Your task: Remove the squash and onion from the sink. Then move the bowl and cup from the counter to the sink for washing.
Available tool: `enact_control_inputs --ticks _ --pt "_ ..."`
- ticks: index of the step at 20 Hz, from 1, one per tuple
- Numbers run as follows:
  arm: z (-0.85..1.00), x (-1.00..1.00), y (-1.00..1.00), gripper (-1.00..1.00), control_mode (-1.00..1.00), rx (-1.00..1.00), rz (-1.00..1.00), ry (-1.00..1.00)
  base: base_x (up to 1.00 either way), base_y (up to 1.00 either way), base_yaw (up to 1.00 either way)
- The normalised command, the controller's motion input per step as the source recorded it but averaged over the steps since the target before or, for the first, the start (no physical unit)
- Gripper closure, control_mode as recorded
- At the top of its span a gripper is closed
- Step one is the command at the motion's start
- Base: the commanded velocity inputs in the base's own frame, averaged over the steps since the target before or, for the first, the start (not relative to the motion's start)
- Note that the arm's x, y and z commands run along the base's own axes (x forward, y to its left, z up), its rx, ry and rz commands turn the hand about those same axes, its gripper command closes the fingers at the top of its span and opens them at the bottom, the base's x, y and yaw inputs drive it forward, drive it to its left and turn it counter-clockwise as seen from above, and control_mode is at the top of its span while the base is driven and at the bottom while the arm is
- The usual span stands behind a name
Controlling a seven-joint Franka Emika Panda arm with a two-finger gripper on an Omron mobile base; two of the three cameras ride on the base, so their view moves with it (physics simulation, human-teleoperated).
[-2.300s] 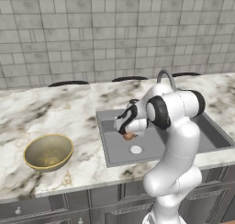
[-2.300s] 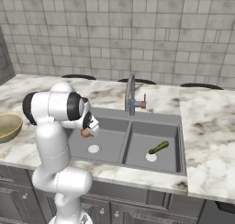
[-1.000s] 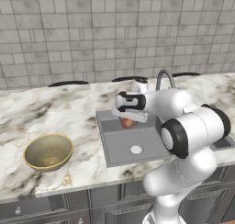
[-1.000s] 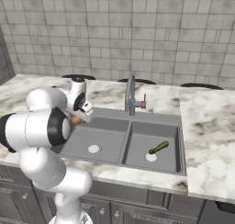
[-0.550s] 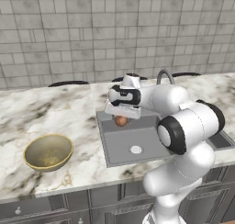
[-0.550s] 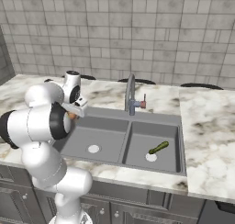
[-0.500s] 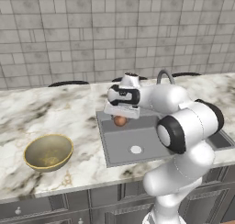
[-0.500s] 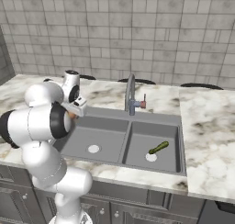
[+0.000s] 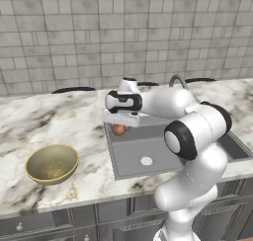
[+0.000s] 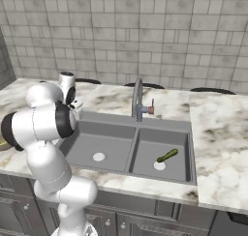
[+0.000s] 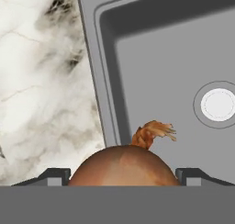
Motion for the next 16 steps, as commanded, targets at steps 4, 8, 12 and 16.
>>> enact_control_inputs --ticks 4,8,12,16 --pt "-0.02 0.10 0.39 1.00 -1.00 0.00 0.00 0.05 0.00 0.00 0.00" --pt "-0.07 0.21 0.36 1.00 -1.00 0.00 0.00 0.02 0.00 0.00 0.00" --pt "-0.05 0.24 0.35 1.00 -1.00 0.00 0.00 0.03 0.00 0.00 0.00" --pt "-0.08 0.24 0.36 1.00 -1.00 0.00 0.00 0.05 0.00 0.00 0.00"
